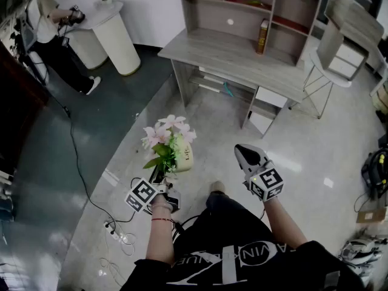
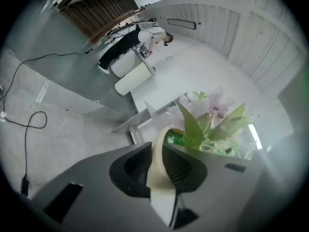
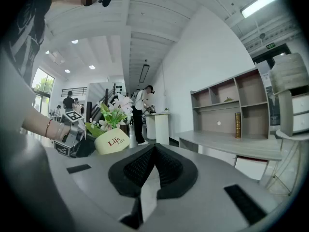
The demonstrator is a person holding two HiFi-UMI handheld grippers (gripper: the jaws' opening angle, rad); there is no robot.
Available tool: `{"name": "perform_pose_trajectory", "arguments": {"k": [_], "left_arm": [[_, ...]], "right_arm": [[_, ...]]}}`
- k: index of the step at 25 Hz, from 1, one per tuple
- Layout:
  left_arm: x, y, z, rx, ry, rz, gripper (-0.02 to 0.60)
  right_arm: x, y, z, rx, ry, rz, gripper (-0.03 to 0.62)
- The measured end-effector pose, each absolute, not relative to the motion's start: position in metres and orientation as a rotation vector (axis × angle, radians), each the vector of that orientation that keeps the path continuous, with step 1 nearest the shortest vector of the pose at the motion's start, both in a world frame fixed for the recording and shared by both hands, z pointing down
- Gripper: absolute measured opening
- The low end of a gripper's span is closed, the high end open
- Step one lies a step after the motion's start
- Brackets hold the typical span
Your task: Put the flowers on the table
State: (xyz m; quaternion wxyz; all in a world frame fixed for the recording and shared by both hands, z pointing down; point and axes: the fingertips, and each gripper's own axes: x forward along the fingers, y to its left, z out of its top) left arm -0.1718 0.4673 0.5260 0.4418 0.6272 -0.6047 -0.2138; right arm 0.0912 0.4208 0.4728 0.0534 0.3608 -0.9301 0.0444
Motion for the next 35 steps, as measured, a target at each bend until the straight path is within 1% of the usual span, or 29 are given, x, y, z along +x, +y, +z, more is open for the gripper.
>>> {"name": "perform_pose_trajectory", "arguments": {"k": [12,24,35], "left_arm": [[-0.179,0.467,0.521,1.569,-1.545,-0.51,0.069],[-0.181,0.458,0.534,1.541,-1.549,-0.534,0.069],[-0.207,0.372,0.522,1.546,-1.552,-0.495,0.069]], "right_arm": [[0.085,0.419,0.473,1.095,-2.823,0.139,0.009],[0.096,0.411,0.491,1.132,-2.811,0.188,0.009],[0.074,0.325,0.487,1.154,-2.796,0.241,0.011]]}}
